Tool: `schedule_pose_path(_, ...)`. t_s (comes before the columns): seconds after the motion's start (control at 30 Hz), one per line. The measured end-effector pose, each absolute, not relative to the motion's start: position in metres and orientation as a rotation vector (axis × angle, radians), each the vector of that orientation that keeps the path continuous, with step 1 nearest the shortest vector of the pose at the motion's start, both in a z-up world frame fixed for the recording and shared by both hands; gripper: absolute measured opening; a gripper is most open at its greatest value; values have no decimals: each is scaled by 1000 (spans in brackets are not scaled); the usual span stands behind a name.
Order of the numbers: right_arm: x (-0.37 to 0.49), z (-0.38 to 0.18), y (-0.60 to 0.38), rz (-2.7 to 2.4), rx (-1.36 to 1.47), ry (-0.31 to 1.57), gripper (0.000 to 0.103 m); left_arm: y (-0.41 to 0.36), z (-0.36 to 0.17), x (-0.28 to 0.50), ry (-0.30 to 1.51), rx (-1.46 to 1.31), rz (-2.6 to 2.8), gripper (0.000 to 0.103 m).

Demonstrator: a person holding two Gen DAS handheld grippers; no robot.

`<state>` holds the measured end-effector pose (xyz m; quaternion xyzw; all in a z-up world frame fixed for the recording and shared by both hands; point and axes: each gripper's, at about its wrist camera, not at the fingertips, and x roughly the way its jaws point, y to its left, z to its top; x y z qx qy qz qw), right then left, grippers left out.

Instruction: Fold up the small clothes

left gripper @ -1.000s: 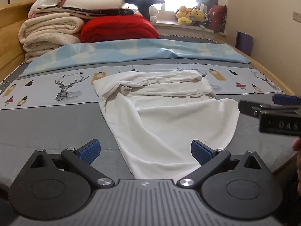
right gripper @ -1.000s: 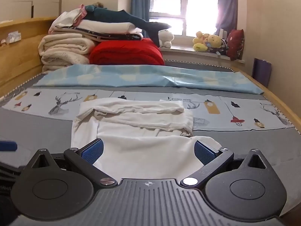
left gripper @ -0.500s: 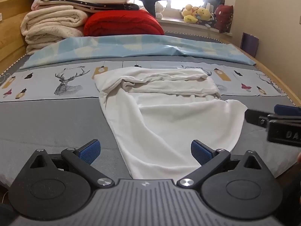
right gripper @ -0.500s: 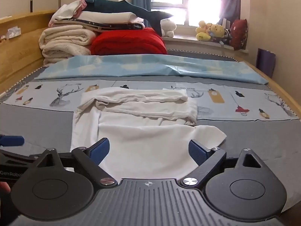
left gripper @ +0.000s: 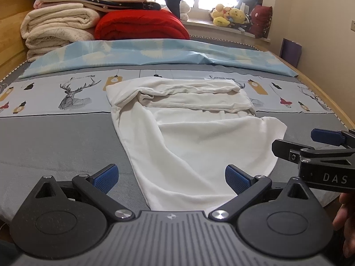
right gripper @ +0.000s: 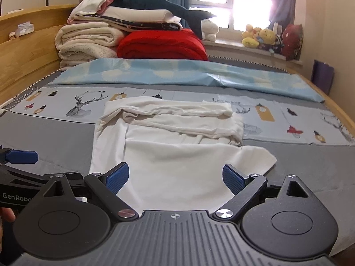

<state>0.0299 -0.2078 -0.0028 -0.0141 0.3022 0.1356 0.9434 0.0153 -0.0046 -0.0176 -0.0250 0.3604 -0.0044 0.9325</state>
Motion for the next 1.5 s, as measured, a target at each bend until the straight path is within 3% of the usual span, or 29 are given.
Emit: schedule_pose_path(1.5,32,-4,-202,260,-71,634,92,-7,-24,21,774,-66,-10,102)
